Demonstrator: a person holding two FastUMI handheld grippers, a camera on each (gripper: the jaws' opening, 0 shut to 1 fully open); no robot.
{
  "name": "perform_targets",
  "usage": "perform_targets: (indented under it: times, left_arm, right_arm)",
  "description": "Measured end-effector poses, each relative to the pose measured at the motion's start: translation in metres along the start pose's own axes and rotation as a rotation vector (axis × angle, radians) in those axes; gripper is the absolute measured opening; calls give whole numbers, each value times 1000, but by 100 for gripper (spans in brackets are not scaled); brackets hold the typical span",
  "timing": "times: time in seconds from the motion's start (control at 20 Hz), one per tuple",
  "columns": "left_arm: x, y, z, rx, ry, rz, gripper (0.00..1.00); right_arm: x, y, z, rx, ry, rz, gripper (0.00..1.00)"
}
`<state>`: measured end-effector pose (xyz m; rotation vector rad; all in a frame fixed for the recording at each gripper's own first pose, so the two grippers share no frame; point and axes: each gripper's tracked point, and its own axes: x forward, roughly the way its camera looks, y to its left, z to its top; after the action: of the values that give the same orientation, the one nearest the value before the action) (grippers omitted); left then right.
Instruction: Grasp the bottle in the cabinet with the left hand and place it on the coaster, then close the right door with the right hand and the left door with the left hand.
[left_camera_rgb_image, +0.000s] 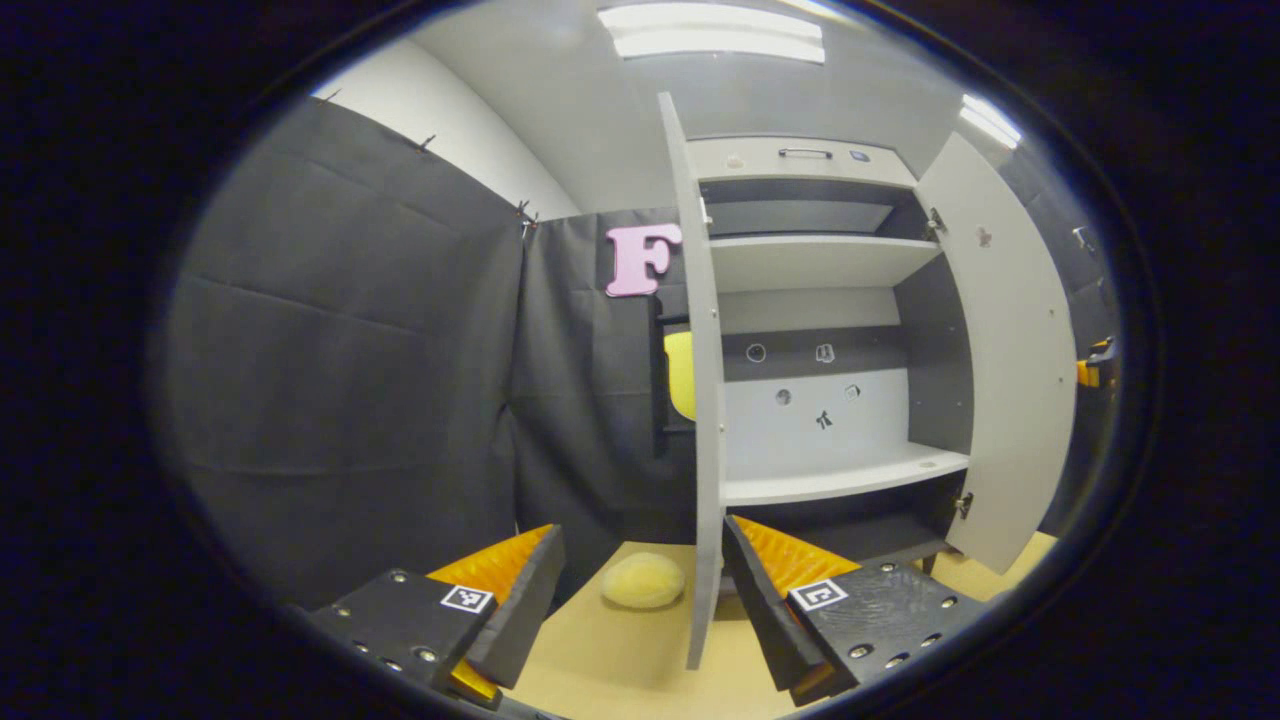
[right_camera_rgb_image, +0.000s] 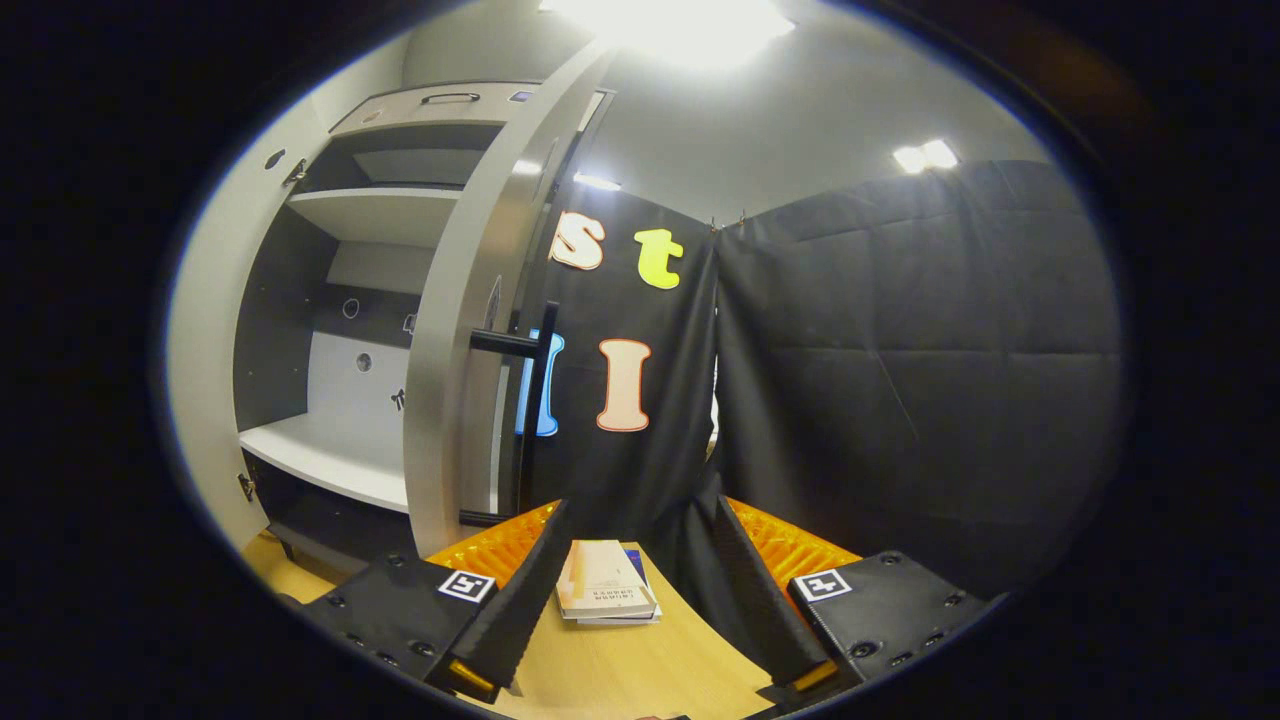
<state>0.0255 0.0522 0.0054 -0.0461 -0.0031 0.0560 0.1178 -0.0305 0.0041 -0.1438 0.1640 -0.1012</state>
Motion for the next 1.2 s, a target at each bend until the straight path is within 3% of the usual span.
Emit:
perform_targets:
  times: [0.2, 0.5, 1.2]
  left_arm:
    - [12, 23, -7, -32, 7, -4, 93]
    - [29, 33, -18, -53, 20, -30, 93]
    - [52, 65, -26, -73, 49, -16, 93]
  right_arm:
    - [-9, 22, -2, 88, 21, 19, 90]
    - [-24, 52, 2, 95, 21, 22, 93]
    - [-27, 156, 15, 158, 0, 196, 93]
